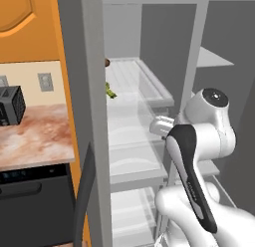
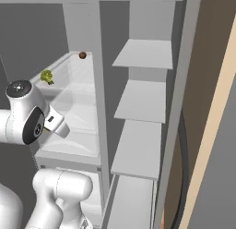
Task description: Take the lemon and broccoli from the fridge shelf and place them in the freezer drawer to begin freezing them.
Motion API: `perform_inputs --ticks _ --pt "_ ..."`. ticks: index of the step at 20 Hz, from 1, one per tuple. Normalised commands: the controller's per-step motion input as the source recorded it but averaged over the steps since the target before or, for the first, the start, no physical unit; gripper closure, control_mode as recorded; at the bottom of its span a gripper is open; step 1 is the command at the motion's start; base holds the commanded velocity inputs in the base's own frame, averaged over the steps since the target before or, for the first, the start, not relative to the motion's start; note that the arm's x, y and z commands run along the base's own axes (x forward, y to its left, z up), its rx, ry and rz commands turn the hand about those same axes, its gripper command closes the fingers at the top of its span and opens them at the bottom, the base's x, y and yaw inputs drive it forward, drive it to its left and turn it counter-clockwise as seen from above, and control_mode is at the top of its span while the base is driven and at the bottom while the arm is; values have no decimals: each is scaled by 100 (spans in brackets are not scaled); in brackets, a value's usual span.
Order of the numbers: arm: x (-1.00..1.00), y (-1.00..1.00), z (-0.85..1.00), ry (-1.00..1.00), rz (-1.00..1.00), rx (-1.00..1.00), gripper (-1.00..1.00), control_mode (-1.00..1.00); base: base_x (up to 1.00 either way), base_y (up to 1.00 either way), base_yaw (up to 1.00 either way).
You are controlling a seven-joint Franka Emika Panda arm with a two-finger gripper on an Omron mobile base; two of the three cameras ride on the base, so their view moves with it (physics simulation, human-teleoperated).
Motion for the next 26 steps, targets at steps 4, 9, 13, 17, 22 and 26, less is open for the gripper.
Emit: perform_inputs --ticks 4,9,13,17,22,26 --pt "0 0 0 0 0 0 100 100 -41 10 -10" --pt "0 0 0 0 0 0 100 100 -30 18 -21" --pt "0 0 0 0 0 0 100 100 -26 31 -27" --pt "0 0 0 0 0 0 100 100 -29 33 -30" --pt "0 0 0 0 0 0 100 100 -48 28 -28" --pt "0 0 0 0 0 0 100 100 -49 25 -25"
